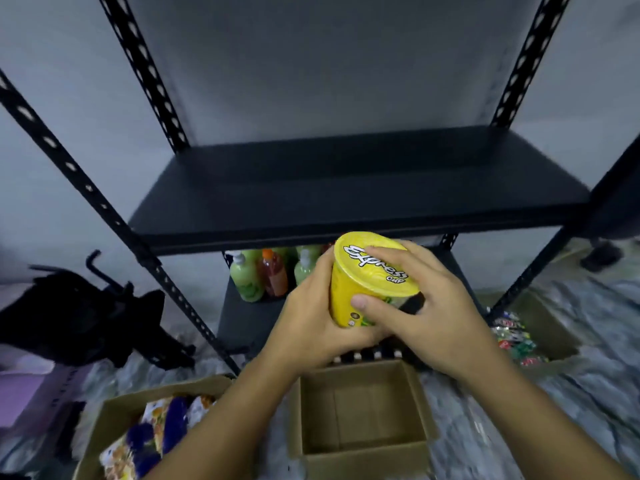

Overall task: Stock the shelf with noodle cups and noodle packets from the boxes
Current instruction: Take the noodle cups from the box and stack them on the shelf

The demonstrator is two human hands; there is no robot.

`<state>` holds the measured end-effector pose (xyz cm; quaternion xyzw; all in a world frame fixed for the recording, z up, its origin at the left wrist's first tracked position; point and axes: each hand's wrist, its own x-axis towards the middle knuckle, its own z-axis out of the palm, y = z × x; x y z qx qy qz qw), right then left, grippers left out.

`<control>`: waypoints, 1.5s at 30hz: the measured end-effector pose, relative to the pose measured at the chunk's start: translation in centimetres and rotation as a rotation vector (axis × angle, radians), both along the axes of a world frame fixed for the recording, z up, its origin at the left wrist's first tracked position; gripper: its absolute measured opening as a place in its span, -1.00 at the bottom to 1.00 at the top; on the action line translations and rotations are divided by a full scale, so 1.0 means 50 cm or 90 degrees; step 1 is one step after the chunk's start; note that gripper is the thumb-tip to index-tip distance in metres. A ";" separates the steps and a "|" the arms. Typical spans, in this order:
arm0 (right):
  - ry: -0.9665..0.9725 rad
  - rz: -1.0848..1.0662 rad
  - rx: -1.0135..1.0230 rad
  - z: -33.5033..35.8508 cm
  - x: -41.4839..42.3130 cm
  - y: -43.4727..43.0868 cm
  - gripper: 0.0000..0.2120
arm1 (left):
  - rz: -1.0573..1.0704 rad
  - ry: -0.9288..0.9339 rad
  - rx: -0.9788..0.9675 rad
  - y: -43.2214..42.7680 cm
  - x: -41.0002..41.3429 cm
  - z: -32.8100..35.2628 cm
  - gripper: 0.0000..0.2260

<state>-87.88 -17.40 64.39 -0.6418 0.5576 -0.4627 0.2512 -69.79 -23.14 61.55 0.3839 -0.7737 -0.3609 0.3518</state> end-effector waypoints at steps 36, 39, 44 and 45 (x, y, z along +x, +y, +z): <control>0.104 -0.085 -0.208 0.778 -0.386 -0.086 -0.37 | -0.142 0.127 -0.302 -0.140 -0.393 0.744 -0.40; 0.101 -0.116 -0.231 0.807 -0.447 -0.126 -0.34 | -0.106 0.131 -0.316 -0.165 -0.457 0.778 -0.42; 0.051 -0.122 -0.243 0.819 -0.520 -0.187 -0.40 | -0.061 0.097 -0.314 -0.222 -0.505 0.806 -0.31; 0.032 -0.126 -0.247 0.816 -0.534 -0.199 -0.36 | -0.035 0.122 -0.298 -0.236 -0.507 0.804 -0.25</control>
